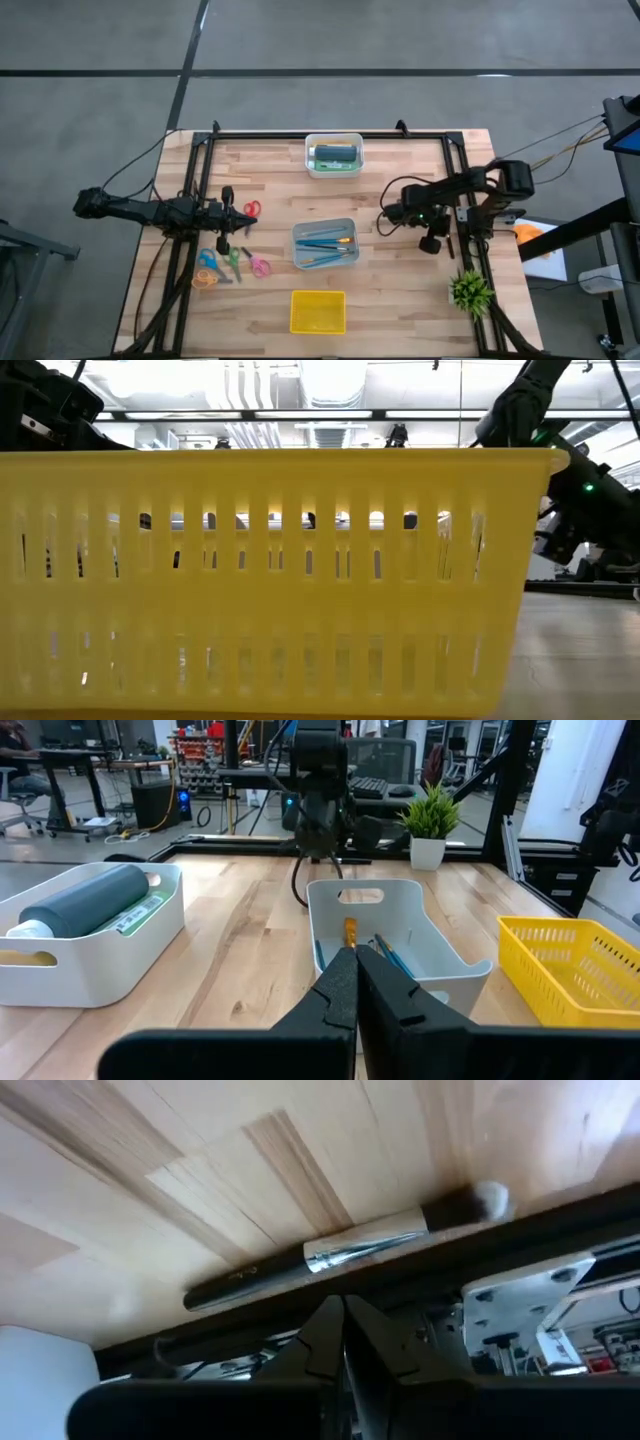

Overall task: Pick & Place Paint Supplies
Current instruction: Put the black paint brush into the gray bin

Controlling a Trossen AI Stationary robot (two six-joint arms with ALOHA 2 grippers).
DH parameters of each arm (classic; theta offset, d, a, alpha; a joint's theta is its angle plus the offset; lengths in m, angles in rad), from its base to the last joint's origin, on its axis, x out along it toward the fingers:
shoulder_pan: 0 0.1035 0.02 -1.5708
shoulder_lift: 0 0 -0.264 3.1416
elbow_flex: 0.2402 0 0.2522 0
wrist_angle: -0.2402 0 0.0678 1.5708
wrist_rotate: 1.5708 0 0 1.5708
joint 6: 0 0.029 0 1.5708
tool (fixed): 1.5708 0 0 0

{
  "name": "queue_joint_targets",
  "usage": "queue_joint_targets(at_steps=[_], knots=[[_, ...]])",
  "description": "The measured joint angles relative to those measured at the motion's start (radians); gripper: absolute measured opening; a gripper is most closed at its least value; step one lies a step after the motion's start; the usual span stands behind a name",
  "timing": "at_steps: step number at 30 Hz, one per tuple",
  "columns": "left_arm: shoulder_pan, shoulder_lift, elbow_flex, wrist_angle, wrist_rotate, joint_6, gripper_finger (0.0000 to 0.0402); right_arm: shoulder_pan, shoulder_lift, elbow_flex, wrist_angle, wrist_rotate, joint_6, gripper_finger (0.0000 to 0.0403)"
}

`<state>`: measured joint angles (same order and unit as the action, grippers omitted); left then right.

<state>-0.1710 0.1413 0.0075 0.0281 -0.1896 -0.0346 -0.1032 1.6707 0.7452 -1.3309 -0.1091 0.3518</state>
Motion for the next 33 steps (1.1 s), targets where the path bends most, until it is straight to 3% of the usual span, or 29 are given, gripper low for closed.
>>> queue_joint_targets(at_steps=[7, 24, 33], knots=[[0.0, 0.0, 0.0, 0.0, 0.0, 0.0, 0.0, 0.0, -0.012, -0.03, 0.032, -0.04, -0.018, 0.0008], [0.0, 0.0, 0.0, 0.0, 0.0, 0.0, 0.0, 0.069, 0.19, -0.033, 0.045, -0.063, -0.013, 0.0008], [0.0, 0.0, 0.0, 0.0, 0.0, 0.0, 0.0, 0.068, 0.199, -0.038, 0.09, -0.087, -0.012, 0.0008]])
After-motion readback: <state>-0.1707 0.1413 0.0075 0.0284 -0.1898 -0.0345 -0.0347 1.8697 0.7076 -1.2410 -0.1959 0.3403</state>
